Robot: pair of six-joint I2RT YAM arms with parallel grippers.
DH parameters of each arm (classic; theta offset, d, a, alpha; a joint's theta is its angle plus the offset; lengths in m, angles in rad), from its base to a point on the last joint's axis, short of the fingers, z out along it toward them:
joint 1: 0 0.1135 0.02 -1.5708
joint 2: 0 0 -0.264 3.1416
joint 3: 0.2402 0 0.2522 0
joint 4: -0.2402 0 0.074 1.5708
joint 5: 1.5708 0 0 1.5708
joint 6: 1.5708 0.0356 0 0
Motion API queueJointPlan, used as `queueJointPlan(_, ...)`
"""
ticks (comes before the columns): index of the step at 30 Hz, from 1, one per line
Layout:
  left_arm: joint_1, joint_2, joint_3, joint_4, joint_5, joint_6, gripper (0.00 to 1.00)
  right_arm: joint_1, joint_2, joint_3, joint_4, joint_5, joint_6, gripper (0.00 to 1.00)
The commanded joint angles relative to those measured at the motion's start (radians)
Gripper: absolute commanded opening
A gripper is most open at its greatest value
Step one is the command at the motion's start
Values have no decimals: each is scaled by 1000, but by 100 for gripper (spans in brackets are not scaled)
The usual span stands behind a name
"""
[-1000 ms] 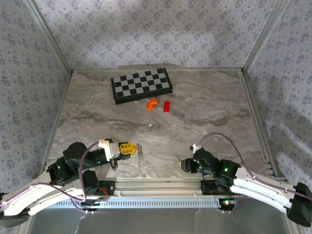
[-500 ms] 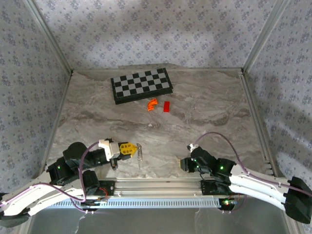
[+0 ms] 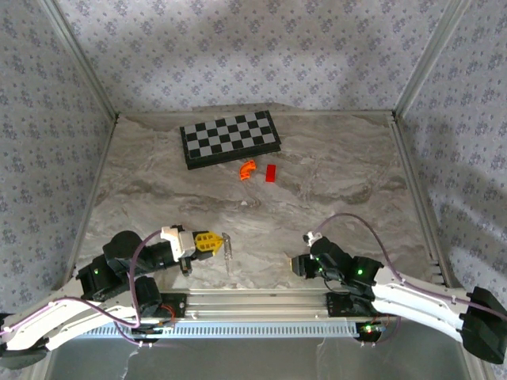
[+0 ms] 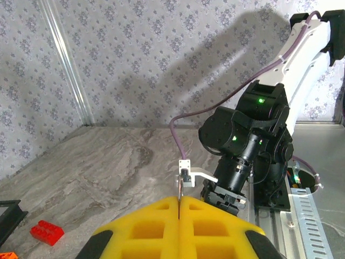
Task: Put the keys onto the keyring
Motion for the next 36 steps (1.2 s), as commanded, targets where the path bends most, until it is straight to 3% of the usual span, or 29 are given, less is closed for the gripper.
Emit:
queueJointPlan(1,-6,-12,7,62,13,-12,0,19,-45,45,-73,32,-44,32)
queueJointPlan(6,-6,-12,8,65,12,-12,0,63,-64,72,-113,96,-47,43)
queueJointPlan(12,-6,-14,10,61,13,-16,0,111,144,149,-100,131,-63,53)
queueJointPlan(26,-6,-24,15,56,27,-18,0,161,403,390,-347,209,-190,47)
queueJointPlan(36,-6,-25,16,55,34,-21,0,198,554,451,-342,204,-207,43)
